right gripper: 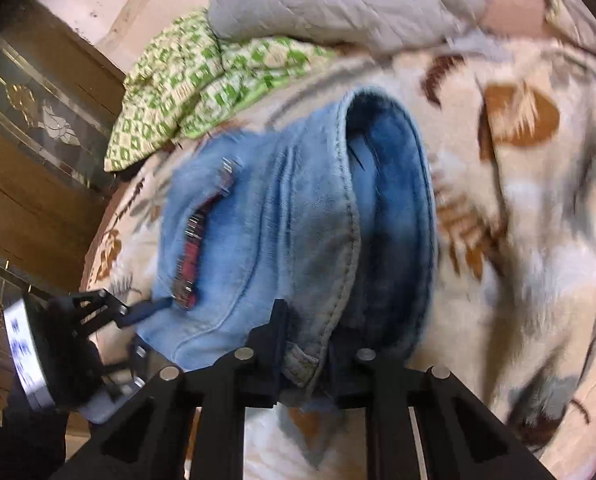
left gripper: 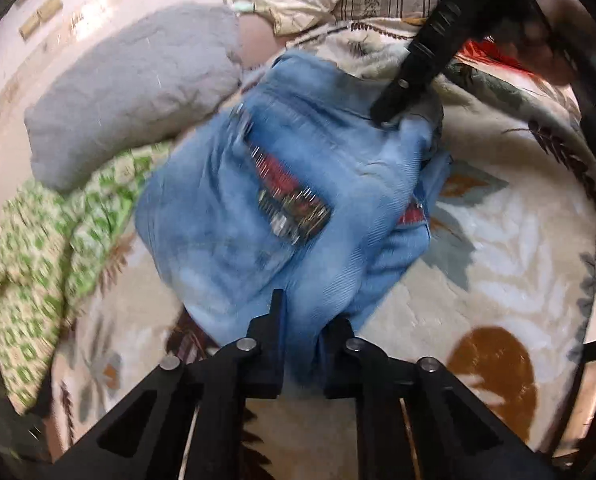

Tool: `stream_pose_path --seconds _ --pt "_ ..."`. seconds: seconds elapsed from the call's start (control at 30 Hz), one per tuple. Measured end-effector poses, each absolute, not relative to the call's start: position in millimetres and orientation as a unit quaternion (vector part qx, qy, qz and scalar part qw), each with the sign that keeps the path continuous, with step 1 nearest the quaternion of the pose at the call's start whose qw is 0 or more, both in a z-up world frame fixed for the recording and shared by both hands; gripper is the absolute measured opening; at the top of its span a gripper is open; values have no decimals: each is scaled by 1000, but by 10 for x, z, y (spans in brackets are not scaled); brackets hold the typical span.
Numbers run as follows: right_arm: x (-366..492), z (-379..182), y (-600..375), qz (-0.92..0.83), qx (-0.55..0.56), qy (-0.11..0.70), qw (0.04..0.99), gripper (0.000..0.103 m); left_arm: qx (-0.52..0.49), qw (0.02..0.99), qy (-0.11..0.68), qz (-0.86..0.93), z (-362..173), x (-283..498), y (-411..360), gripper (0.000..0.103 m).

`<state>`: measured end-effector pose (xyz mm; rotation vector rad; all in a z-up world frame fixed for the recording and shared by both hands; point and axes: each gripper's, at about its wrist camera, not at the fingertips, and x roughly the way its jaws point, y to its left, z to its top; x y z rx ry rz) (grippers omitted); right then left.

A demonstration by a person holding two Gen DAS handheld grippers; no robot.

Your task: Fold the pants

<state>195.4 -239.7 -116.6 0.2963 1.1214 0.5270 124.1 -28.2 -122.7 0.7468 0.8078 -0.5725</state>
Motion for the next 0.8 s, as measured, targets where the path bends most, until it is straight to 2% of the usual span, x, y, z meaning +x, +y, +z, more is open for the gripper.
stream_pose_path --seconds 0.1,0.13,0.17,0.2,0.23,0.27,0.3,0.4,0.53,0.67,0.8 --pt "1953 -1287 -2407 244 142 523 805 18 344 820 378 -259 -1229 1270 -281 13" --pt "1950 -1253 -2398 242 142 517 808 19 326 830 373 -258 -1155 1254 -253 19" --pt "1926 -1187 -2386 236 137 510 816 25 309 835 375 -257 -1089 1209 -226 44" --pt "1887 -1103 -2374 226 130 505 823 43 275 848 380 -247 -956 1193 -178 62" --pt "1835 -1000 -2366 215 121 501 830 61 251 864 368 -235 -830 1155 -138 94" --pt "1769 -879 -2361 209 116 492 837 95 228 882 347 -222 -703 1099 -94 103" --pt "1663 -709 -2373 202 117 466 853 103 196 905 317 -204 -520 1034 -37 103" --pt "1364 -260 -2346 172 91 401 895 103 91 942 280 -165 -101 949 117 103" --pt "968 136 -2231 72 35 348 934 103 -41 947 295 -118 130 927 280 103" --pt "558 256 -2114 1 -19 297 955 103 -34 953 294 -63 130 648 208 103" --pt "318 107 -2156 -26 3 296 955 103 -1 946 322 -27 -94 512 104 103"
